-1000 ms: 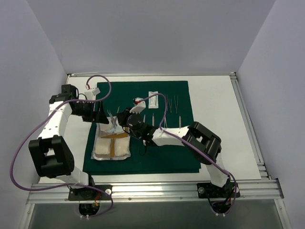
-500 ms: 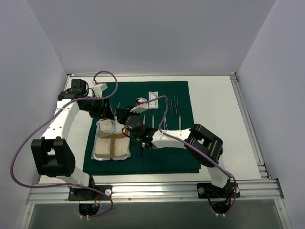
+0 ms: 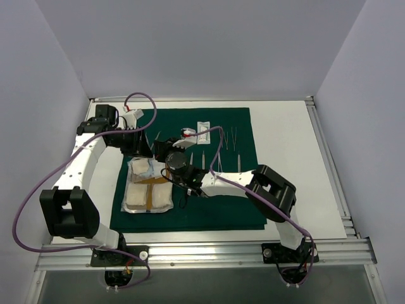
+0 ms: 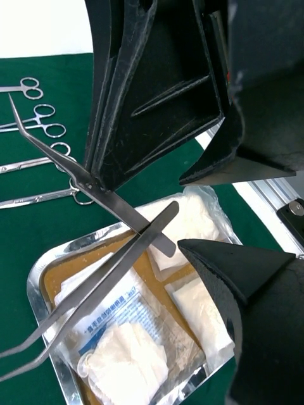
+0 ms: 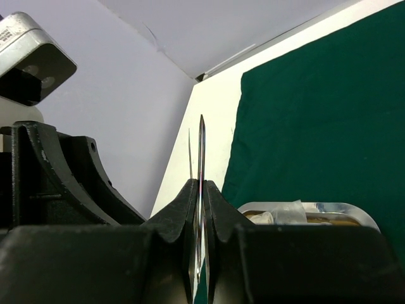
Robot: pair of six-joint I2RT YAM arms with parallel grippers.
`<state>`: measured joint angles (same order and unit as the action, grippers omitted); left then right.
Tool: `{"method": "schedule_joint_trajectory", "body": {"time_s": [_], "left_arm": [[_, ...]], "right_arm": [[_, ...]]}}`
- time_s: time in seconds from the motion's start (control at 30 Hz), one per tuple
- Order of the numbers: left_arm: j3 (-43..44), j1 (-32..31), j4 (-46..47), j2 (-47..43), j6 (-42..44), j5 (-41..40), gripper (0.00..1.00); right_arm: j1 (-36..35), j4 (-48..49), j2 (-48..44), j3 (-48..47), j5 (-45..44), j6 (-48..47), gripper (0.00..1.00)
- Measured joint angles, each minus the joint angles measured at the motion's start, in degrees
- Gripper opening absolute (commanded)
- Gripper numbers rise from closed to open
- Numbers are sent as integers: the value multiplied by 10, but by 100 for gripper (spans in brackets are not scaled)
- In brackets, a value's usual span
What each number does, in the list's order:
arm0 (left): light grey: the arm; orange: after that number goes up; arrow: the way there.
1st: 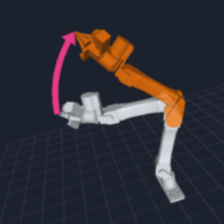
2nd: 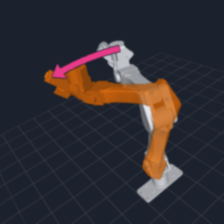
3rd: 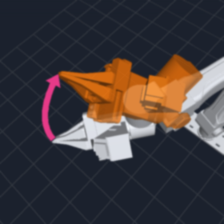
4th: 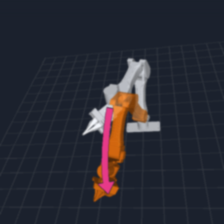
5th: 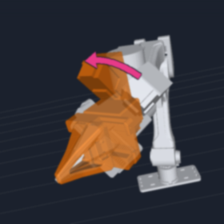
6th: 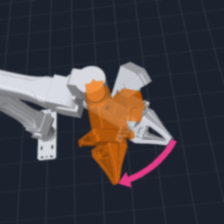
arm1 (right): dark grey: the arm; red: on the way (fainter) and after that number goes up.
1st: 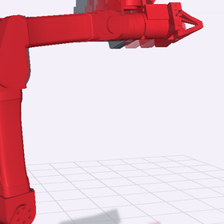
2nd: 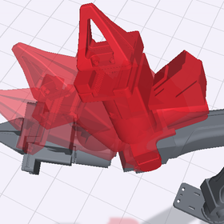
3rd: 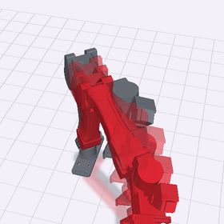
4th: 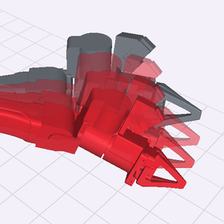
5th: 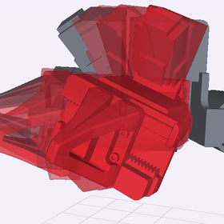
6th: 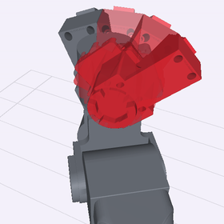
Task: Open and lay out the surgical kit
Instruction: Pick up the medical item from the container.
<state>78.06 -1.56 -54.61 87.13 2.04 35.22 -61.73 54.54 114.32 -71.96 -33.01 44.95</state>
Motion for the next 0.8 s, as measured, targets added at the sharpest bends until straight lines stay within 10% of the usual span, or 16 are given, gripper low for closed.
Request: {"method": "schedule_joint_trajectory", "body": {"time_s": [0.8], "left_arm": [[0, -2, 5, 13, -47, 30, 26]], "right_arm": [[-9, 6, 0, -11, -11, -15, 0]]}}
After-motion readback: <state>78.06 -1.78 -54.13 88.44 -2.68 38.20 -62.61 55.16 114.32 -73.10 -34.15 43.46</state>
